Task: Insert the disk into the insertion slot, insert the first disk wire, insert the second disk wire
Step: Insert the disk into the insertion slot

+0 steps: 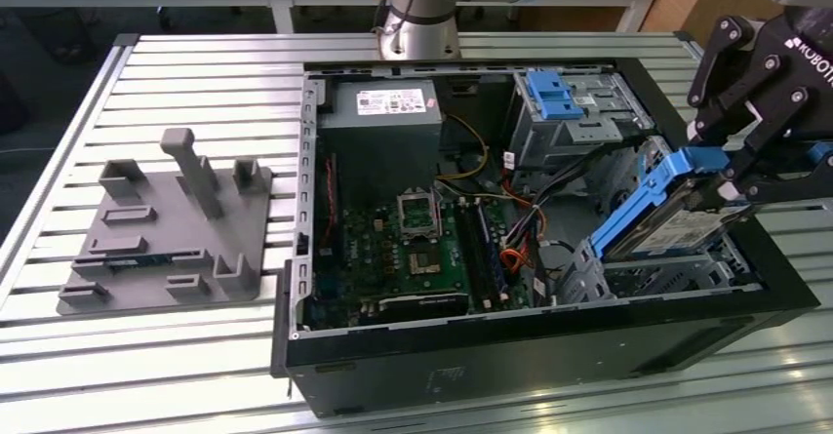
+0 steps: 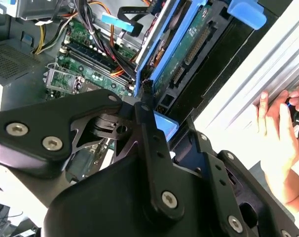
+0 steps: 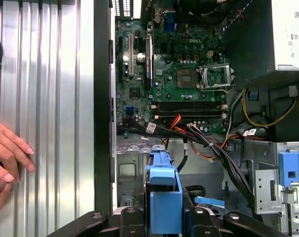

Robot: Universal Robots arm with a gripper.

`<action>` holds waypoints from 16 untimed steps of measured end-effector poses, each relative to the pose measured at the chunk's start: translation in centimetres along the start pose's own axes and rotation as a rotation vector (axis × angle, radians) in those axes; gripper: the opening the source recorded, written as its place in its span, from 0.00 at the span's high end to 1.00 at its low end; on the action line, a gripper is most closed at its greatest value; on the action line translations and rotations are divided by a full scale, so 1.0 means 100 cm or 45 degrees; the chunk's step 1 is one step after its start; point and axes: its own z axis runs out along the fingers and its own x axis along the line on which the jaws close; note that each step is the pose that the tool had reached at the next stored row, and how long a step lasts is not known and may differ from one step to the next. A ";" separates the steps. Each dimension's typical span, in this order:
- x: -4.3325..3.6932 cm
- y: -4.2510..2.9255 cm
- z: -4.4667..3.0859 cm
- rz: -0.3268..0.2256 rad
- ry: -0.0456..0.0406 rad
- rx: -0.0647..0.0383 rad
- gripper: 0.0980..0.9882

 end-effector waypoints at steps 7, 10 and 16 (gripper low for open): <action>0.0010 -0.0035 0.0125 0.005 0.000 0.000 0.70; 0.0015 -0.0042 0.0178 0.005 0.000 0.000 0.70; 0.0023 -0.0051 0.0282 0.005 0.001 0.002 0.70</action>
